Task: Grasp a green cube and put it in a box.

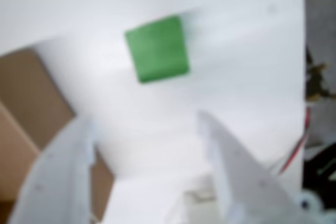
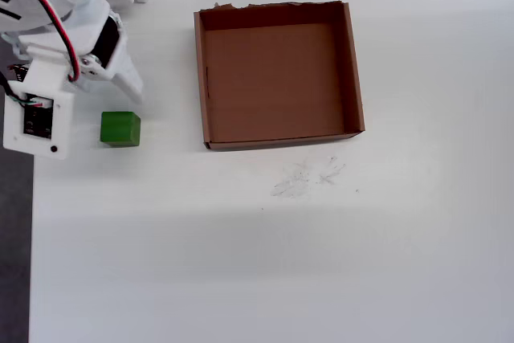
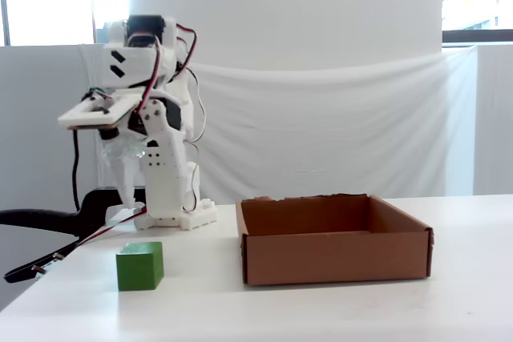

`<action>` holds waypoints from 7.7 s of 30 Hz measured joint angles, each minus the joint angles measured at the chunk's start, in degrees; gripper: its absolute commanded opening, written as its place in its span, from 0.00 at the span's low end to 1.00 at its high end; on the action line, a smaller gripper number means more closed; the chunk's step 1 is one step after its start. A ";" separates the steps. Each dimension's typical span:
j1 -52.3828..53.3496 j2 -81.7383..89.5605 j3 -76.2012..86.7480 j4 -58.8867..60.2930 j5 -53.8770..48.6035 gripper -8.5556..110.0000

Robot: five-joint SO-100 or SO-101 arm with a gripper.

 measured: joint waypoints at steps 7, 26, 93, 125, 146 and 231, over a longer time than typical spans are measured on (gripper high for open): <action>1.14 -13.62 -8.26 -1.93 -5.10 0.30; 1.93 -28.48 -13.27 -8.17 -14.15 0.32; -21.53 -28.92 -30.23 3.69 8.53 0.19; -48.34 -32.78 -11.16 -13.89 22.06 0.30; -9.76 7.91 2.11 -6.94 -0.26 0.21; -1.32 50.36 35.51 10.90 -7.38 0.23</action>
